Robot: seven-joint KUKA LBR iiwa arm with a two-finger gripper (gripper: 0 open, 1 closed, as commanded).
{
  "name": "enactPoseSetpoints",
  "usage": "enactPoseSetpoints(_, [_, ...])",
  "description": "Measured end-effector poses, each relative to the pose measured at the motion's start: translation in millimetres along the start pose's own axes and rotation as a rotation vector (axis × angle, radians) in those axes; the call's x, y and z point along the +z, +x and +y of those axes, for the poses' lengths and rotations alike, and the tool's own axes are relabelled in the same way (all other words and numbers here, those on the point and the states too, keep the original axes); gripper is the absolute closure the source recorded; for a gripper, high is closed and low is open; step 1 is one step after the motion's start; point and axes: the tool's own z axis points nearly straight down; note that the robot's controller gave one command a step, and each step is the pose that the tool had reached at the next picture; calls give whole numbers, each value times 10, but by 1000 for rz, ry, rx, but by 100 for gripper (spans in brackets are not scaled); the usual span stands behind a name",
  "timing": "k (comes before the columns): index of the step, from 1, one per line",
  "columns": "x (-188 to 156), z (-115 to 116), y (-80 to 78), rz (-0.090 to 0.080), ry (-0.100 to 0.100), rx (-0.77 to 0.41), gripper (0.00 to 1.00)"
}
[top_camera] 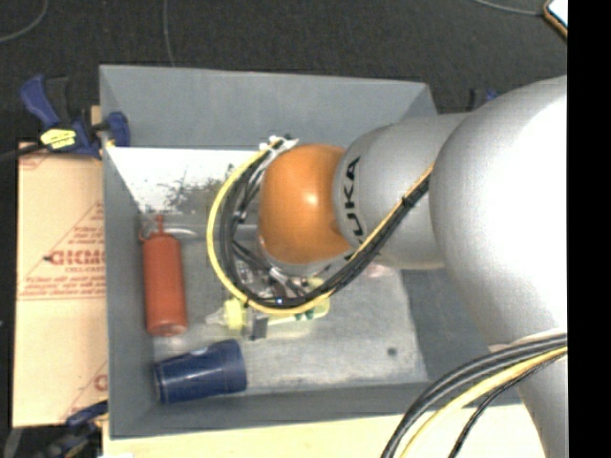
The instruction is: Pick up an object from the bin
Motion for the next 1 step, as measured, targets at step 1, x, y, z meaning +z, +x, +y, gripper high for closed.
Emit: enactPoseSetpoints(1, [-744, -76, 111, -3, -1, 305, 100])
